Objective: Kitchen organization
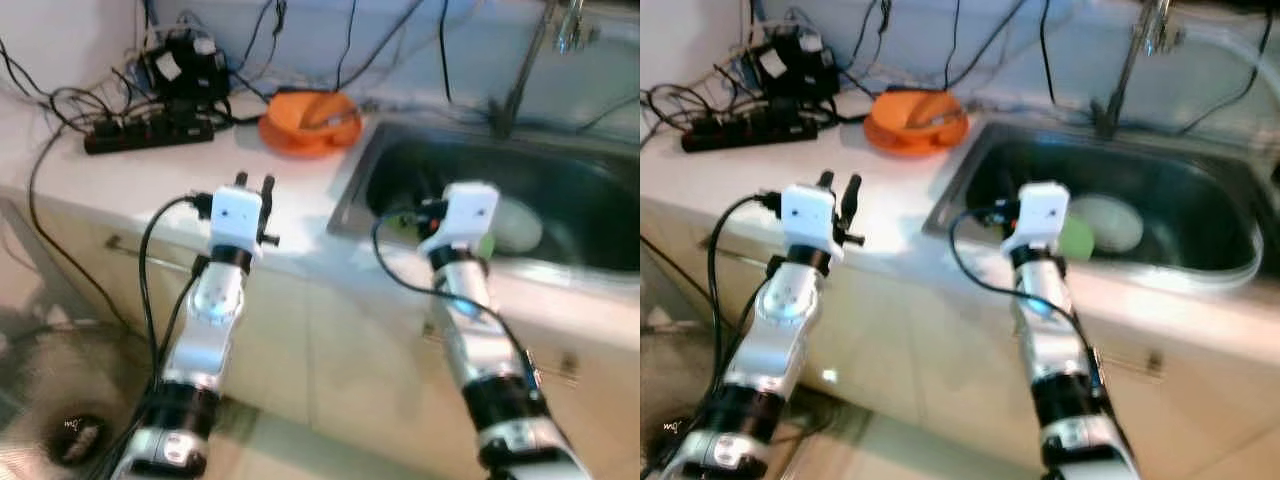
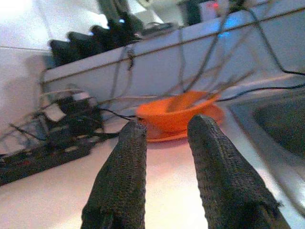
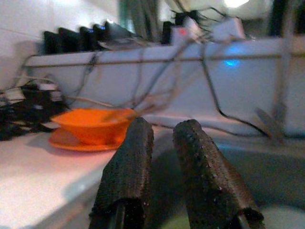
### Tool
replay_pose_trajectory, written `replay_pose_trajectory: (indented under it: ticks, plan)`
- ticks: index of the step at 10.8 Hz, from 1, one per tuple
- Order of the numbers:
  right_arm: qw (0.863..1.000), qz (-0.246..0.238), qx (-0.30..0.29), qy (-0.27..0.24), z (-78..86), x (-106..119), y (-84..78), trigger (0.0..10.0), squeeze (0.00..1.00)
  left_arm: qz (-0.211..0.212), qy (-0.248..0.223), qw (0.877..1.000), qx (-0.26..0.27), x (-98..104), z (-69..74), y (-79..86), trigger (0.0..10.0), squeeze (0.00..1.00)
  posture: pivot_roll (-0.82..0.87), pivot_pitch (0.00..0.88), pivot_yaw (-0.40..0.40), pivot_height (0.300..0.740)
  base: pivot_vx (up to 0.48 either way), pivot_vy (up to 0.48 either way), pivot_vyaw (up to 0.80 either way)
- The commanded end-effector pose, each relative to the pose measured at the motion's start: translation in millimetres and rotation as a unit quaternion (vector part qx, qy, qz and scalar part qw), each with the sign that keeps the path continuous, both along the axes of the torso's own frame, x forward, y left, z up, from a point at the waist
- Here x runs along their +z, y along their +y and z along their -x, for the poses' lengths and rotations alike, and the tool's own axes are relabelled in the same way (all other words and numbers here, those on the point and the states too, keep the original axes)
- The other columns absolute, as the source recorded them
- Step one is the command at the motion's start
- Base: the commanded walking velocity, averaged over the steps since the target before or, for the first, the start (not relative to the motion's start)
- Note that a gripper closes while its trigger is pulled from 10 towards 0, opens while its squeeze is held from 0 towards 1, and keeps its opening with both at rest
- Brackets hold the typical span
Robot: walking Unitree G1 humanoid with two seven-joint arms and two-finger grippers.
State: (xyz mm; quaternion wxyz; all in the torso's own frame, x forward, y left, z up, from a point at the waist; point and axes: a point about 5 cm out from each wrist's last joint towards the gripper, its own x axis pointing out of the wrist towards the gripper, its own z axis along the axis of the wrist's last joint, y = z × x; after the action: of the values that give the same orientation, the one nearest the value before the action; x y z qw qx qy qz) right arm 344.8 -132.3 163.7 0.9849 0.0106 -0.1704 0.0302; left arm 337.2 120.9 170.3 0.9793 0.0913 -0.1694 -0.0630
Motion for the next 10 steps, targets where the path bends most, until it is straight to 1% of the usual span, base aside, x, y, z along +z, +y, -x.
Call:
replay_pose_trajectory:
  ticks: [1, 2, 3, 5, 8, 10]
  plan:
    - [1.000, -0.010, 0.003, -0.006, -2.0, 7.0, 2.7, 10.0, 0.00, -0.002, -0.001, 1.000, 0.007, 2.9, -1.8, 3.4, 10.0, 0.00, 0.12, 0.000, 0.038, 0.740, 0.000, 0.405, -0.77]
    - [1.000, -0.010, 0.004, -0.005, -2.2, 7.1, 3.5, 10.0, 0.00, -0.002, 0.000, 1.000, 0.006, 3.0, -2.3, 3.3, 10.0, 0.00, 0.12, 0.000, 0.039, 0.740, 0.000, 0.420, -0.78]
    - [1.000, -0.009, 0.000, -0.005, -2.0, 6.4, 3.5, 10.0, 0.00, -0.003, 0.003, 1.000, 0.006, 3.0, -3.0, 3.4, 10.0, 0.00, 0.13, 0.000, 0.039, 0.740, 0.000, 0.439, 0.00]
    - [1.000, -0.006, -0.001, -0.002, -1.8, 5.6, 3.5, 10.0, 0.00, -0.004, 0.003, 1.000, 0.008, 2.8, -3.0, 4.3, 10.0, 0.00, 0.13, 0.009, 0.038, 0.740, 0.000, 0.000, 0.00]
    - [1.000, -0.005, -0.001, -0.001, -2.5, 6.0, 4.7, 10.0, 0.00, 0.020, -0.013, 1.000, 0.003, 9.6, -1.5, 3.8, 10.0, 0.00, 0.13, 0.013, 0.039, 0.740, 0.000, 0.000, 0.00]
    - [1.000, -0.004, 0.000, 0.006, -3.2, 4.5, 5.7, 10.0, 0.00, 0.012, -0.004, 1.000, 0.017, 9.5, -4.1, 5.4, 10.0, 0.00, 0.13, 0.017, 0.039, 0.740, 0.000, 0.000, 0.00]
